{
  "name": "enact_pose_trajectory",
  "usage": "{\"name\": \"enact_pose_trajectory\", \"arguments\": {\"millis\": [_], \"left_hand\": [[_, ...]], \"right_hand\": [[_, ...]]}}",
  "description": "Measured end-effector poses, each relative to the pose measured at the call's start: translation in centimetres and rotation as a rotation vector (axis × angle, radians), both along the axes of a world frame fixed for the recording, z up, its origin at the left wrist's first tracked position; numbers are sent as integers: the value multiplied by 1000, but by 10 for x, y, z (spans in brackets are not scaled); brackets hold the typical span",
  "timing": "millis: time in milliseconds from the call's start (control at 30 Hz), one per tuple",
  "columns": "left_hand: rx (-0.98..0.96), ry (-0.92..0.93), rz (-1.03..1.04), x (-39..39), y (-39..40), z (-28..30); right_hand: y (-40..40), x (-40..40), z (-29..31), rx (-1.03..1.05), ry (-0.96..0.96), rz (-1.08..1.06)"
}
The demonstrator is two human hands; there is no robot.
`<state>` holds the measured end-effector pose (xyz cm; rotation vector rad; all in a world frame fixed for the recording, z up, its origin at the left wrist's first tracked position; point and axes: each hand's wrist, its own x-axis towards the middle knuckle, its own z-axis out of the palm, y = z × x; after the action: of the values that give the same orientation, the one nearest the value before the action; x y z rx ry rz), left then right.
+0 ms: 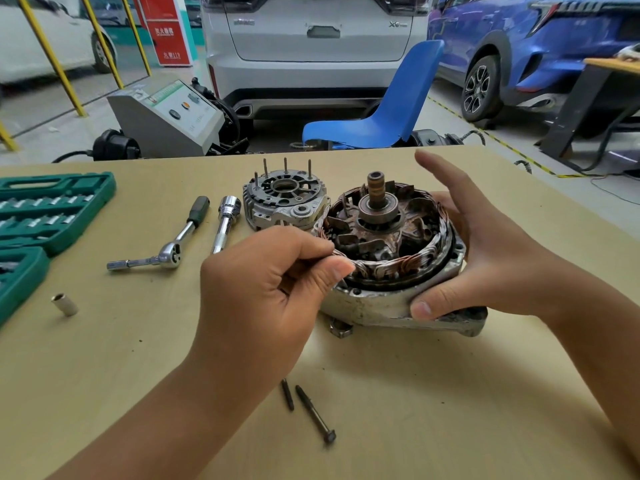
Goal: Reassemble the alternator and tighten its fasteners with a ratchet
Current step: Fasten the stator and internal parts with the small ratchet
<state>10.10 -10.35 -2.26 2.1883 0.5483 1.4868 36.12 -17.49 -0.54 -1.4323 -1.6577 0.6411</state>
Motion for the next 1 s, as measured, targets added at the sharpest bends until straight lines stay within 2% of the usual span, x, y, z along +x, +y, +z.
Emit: {"name": "enact_pose_trajectory", "arguments": {"millis": [433, 767, 1000], "left_hand": [[73, 123, -78, -2, 1, 0], [-72, 143, -177, -7, 11, -3], [-129, 53, -93, -1, 1, -5]], "right_hand": [[1, 0, 0, 0, 18, 7], [1, 0, 0, 4, 7, 3], [2, 0, 0, 6, 13, 10]]}}
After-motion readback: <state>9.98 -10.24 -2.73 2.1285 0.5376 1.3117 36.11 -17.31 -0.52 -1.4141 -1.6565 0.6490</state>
